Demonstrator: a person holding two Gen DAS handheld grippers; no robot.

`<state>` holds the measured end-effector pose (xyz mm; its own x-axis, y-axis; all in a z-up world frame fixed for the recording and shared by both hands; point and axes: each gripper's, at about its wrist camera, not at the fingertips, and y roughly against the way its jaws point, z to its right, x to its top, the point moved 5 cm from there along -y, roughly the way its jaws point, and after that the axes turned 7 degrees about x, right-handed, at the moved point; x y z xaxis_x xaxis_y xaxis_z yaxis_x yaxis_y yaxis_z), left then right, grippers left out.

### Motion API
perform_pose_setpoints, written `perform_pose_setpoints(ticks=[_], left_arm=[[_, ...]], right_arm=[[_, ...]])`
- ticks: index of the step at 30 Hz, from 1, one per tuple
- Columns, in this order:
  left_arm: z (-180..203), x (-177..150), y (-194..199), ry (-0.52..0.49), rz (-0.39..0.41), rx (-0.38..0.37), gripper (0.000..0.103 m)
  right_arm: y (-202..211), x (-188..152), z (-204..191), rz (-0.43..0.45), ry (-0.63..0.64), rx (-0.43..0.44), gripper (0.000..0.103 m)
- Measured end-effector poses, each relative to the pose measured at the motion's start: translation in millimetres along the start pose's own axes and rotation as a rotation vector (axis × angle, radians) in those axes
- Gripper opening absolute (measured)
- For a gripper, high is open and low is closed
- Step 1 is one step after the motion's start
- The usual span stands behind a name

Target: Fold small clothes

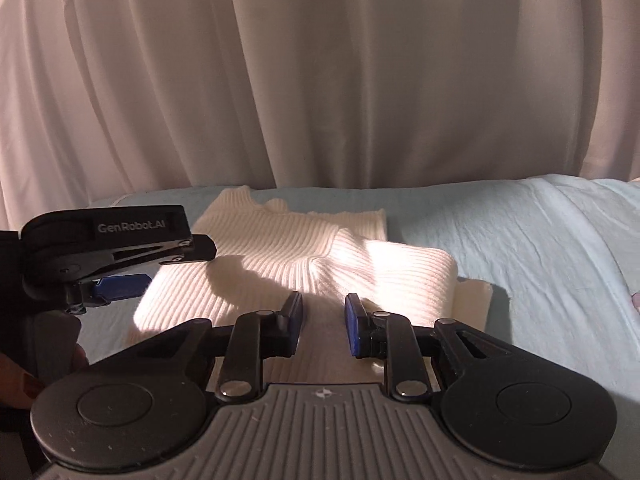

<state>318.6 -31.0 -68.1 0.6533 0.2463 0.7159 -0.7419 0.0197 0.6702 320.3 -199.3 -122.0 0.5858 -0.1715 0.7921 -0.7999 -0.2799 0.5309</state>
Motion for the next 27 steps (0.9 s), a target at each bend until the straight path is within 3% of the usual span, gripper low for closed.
perform_pose_setpoints(ticks=[5, 15, 20, 22, 24, 27], left_arm=[[11, -11, -26, -0.092, -0.012, 0.042, 0.087], [13, -12, -40, -0.113, -0.007, 0.042, 0.09], [4, -14, -14, -0.1, -0.045, 0.018, 0.09], [-5, -18, 14, -0.077, -0.046, -0.007, 0.09], [-15, -28, 38, -0.055, -0.057, -0.005, 0.09], [-21, -57, 53, -0.143, -0.097, 0.014, 0.092]], right_arm=[[-4, -7, 6, 0.014, 0.111, -0.062, 0.021], [0, -14, 3, 0.035, 0.143, -0.076, 0.021], [23, -8, -10, 0.001, 0.082, -0.047, 0.021], [43, -20, -18, 0.008, 0.11, -0.019, 0.021], [53, -42, -21, -0.043, 0.146, -0.004, 0.021], [66, -64, -18, -0.112, 0.163, -0.014, 0.021]])
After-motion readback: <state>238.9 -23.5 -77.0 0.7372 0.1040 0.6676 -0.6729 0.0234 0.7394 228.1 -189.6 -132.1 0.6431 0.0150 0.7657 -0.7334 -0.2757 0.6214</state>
